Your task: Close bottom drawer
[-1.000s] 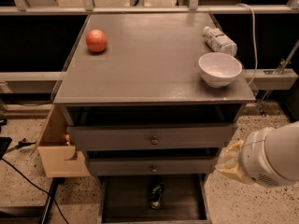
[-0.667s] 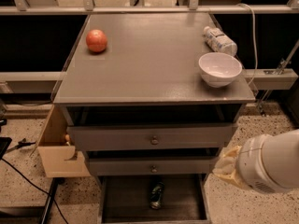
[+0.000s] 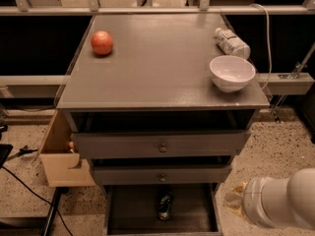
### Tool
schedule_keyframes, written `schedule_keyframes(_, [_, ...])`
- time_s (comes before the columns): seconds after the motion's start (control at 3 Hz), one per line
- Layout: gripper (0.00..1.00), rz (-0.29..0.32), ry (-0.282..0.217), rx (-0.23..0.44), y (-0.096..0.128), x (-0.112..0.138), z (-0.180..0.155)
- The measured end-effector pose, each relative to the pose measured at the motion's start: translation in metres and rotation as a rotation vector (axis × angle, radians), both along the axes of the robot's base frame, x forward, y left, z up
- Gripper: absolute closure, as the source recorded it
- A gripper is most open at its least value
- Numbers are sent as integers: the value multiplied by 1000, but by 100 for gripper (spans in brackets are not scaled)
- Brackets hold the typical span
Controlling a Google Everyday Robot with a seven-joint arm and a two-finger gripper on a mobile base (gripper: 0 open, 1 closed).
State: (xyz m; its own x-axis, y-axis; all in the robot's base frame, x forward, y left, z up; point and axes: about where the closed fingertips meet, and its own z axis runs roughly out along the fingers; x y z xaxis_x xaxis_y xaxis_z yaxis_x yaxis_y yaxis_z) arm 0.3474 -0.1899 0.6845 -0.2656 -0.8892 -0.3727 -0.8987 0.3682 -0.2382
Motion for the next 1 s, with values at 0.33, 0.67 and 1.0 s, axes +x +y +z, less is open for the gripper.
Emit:
schedule_keyframes(0.33, [100, 4, 24, -10, -25, 3, -82])
schedule_keyframes(0.67, [100, -25, 76, -18, -46, 1, -134])
schedule_keyframes(1.0, [100, -59, 171, -34, -64, -15, -186])
